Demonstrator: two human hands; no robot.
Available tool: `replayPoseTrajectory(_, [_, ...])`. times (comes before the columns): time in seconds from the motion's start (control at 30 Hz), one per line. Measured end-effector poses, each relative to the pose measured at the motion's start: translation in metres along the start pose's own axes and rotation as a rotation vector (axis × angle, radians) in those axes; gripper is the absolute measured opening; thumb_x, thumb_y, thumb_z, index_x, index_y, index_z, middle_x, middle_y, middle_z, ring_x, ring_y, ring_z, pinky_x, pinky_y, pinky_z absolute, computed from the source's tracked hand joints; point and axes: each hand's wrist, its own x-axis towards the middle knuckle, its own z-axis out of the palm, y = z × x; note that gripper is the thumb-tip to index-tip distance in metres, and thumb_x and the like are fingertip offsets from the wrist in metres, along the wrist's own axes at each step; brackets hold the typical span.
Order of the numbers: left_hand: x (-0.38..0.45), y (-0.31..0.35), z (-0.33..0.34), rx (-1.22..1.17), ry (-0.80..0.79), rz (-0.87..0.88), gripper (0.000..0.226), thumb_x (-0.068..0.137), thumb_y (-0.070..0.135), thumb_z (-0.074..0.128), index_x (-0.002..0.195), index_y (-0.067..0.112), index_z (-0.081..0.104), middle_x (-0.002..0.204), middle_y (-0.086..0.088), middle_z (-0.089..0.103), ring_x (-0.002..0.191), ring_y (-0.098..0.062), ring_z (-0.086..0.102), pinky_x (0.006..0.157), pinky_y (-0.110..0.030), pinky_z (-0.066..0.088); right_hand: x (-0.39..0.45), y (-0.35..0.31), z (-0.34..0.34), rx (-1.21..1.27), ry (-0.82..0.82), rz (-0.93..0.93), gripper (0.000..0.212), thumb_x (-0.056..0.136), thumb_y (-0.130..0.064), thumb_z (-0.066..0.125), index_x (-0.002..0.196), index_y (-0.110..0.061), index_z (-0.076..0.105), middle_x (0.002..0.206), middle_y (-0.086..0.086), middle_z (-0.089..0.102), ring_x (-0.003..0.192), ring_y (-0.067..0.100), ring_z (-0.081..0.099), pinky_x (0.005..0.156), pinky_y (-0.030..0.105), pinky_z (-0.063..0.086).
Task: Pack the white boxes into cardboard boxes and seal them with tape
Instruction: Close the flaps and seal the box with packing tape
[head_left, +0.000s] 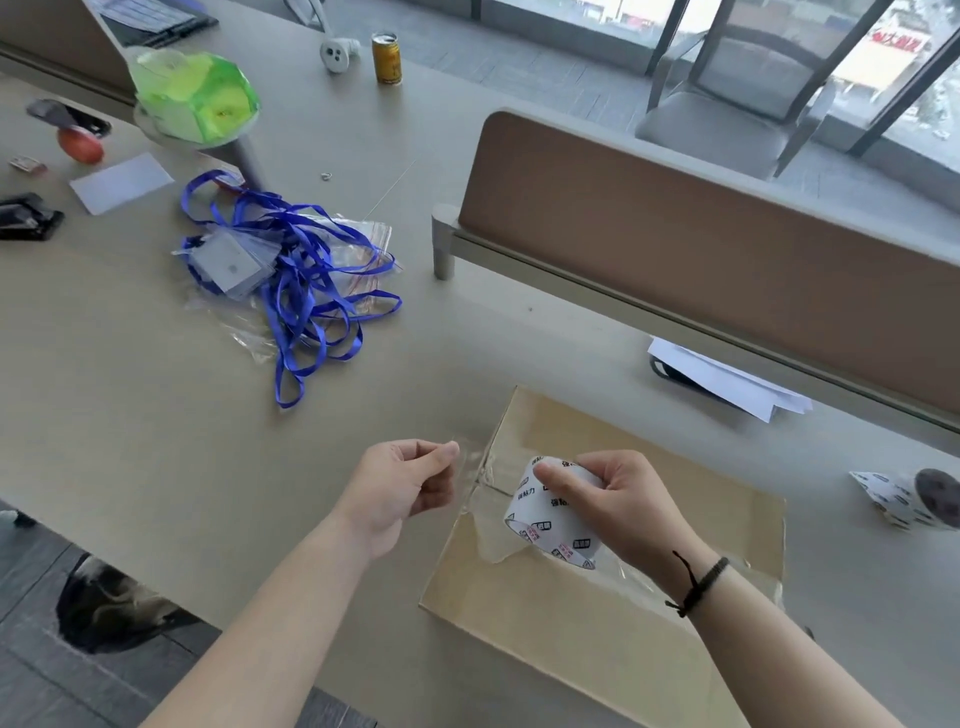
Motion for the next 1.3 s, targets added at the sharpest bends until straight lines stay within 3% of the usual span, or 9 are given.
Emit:
replayPoseTrajectory(0.1, [0.003,-0.001,0.0,0.017,-0.017,-0.001,0.013,0.092,0.012,0.07,0.086,0.0,0.069,0.072,-0.009,0.063,0.056,-0.016,0.057,0.056,-0.024,0.056,0.002,-0.001,-0.002,-0.027,0.012,-0.004,0.051,0.088,-0.04,0.074,0.054,-0.016,0.046,0.051,-0.004,0.043,0.047,0.014,0.038,0.045,0.022,0.029])
replayPoseTrajectory(0.27, [0.006,-0.006,-0.003,0.021,-0.031,-0.021,0.019,0.093,0.015,0.068,0.092,-0.005,0.071,0.07,-0.009,0.064,0.055,-0.016,0.059,0.057,-0.024,0.057,0.003,0.0,-0.003,-0.029,0.01,0.007,0.059,0.086,-0.043,0.076,0.062,0.002,0.044,0.053,-0.002,0.043,0.05,0.017,0.038,0.052,0.027,0.029])
replayPoseTrajectory(0.47, [0.009,-0.007,-0.002,0.007,-0.046,-0.016,0.019,0.093,0.014,0.067,0.091,-0.004,0.071,0.071,-0.009,0.064,0.057,-0.016,0.06,0.057,-0.024,0.057,0.004,0.0,-0.005,-0.037,0.013,0.003,0.049,0.087,-0.042,0.075,0.058,-0.017,0.045,0.053,-0.004,0.039,0.05,0.014,0.036,0.048,0.025,0.026])
replayPoseTrajectory(0.67, [0.011,-0.01,-0.004,0.031,-0.052,-0.025,0.017,0.094,0.013,0.067,0.089,-0.003,0.071,0.069,-0.008,0.063,0.056,-0.017,0.059,0.058,-0.027,0.058,0.004,-0.001,-0.003,-0.058,-0.001,0.012,0.053,0.084,-0.041,0.076,0.059,-0.009,0.043,0.052,-0.005,0.039,0.048,0.015,0.035,0.046,0.021,0.028])
replayPoseTrajectory(1.3, [0.017,-0.022,-0.004,-0.001,-0.083,-0.061,0.008,0.091,0.006,0.069,0.088,-0.001,0.069,0.066,-0.007,0.062,0.054,-0.014,0.057,0.054,-0.023,0.055,0.004,-0.004,-0.002,-0.076,0.004,0.0,0.055,0.087,-0.038,0.075,0.055,-0.018,0.034,0.049,-0.009,0.034,0.044,0.012,0.031,0.042,0.018,0.024])
